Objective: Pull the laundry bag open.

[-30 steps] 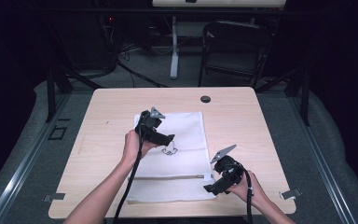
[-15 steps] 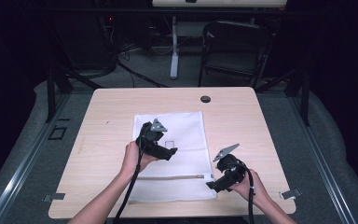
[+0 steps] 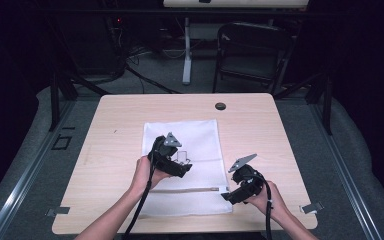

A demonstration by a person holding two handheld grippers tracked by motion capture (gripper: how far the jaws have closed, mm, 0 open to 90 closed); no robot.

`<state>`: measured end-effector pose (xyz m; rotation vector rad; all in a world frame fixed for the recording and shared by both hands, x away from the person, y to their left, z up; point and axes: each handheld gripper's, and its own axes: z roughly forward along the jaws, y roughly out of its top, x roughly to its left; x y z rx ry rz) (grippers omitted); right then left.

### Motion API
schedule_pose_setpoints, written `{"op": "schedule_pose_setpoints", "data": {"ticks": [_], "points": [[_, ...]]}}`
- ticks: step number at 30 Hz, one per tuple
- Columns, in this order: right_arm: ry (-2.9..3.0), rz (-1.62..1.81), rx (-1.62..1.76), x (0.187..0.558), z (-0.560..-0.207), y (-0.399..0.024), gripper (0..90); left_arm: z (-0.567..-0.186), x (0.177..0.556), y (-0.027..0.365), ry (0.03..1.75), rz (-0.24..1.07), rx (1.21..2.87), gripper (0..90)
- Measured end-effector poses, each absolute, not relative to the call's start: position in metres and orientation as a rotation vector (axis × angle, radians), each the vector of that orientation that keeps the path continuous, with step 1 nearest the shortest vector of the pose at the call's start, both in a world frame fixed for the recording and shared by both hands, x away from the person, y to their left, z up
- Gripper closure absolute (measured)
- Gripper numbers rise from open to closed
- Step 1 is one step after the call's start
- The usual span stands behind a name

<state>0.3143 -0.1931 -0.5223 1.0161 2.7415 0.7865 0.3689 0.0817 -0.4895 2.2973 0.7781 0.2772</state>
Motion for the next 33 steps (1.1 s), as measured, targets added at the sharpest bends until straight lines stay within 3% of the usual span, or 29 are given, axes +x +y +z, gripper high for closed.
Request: {"op": "schedule_pose_setpoints", "data": {"ticks": [8,18,24,33], "points": [[2.722,0.808,1.023,0.315,-0.523,-0.195,26.4,-0.496,0.362,0.07,0.738,0.246,2.313,11.5],[2.748,0.796,0.983,0.319,-0.525,-0.192,52.8,-0.51,0.355,0.054,0.668,0.18,2.348,16.3],[2.752,0.79,0.985,0.321,-0.526,-0.19,71.3,-0.523,0.35,0.042,0.586,0.117,2.378,22.7],[2.752,0.81,0.999,0.323,-0.53,-0.188,87.1,-0.538,0.345,0.023,0.493,0.058,2.408,37.8]]}}
